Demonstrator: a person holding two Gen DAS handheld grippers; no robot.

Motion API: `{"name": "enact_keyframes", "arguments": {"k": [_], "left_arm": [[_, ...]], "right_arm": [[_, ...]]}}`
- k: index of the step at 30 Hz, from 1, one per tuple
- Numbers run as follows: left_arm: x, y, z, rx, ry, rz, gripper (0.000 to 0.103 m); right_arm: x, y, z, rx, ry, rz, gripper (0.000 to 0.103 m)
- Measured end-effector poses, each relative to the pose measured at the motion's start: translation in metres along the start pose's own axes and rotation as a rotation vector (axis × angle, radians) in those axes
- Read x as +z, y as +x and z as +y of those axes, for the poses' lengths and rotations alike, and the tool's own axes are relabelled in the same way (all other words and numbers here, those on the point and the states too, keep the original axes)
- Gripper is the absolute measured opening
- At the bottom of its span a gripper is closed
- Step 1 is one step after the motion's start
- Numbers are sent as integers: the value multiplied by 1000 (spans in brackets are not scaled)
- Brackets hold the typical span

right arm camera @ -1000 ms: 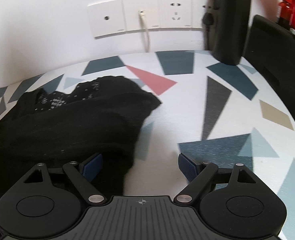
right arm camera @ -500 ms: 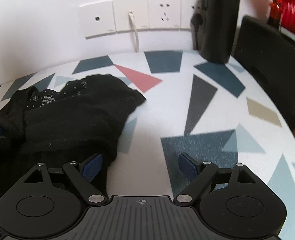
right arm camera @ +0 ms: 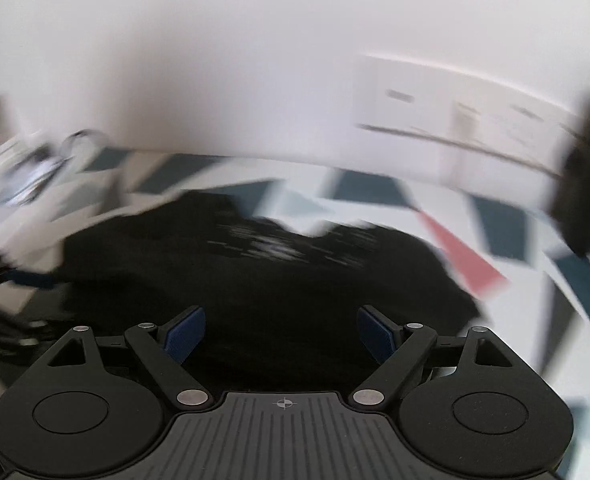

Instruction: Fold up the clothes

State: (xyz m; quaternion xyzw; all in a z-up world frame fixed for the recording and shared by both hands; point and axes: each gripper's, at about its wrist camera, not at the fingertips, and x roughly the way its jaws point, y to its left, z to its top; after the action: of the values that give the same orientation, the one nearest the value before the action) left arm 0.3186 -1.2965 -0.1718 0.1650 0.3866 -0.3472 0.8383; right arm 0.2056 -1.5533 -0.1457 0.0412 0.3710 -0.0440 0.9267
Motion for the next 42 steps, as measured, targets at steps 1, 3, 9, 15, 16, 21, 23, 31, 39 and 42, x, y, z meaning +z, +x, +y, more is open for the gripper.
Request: {"name": "enact_keyframes", "arguments": {"k": [1,3,9,15,16,21,23,31,39,42], "left_arm": [[-1,2,0,10,8,0,76],[-2,3,1,42,27,-11,76],[-3,6,8,57,-8,-38,81],[-6,10,15,45,-55,-47,87],[-6,10,18,36,-72,-45,87],[-6,10,20,31,-67,-46,86],[-6,10,19,31,-67,-47,86],[-3,13,20,40,-71,-39,86],[2,3,-7,102,74,-110,86],[8,5,-9,104,93,-123,86]], "right_arm": [[5,7,12,20,-49,1,81],[13,24,35,45,-151,4,81],[34,63,71,92,-276,27,79],[43,74,73,123,-280,49,16],[45,72,63,138,-220,51,10],[34,33,1,108,100,-58,7],[20,15,-28,82,252,-87,7],[-47,-22,-106,-147,558,0,23],[-5,-6,-82,-113,278,-43,38],[14,23,-52,-63,70,-8,49]]}}
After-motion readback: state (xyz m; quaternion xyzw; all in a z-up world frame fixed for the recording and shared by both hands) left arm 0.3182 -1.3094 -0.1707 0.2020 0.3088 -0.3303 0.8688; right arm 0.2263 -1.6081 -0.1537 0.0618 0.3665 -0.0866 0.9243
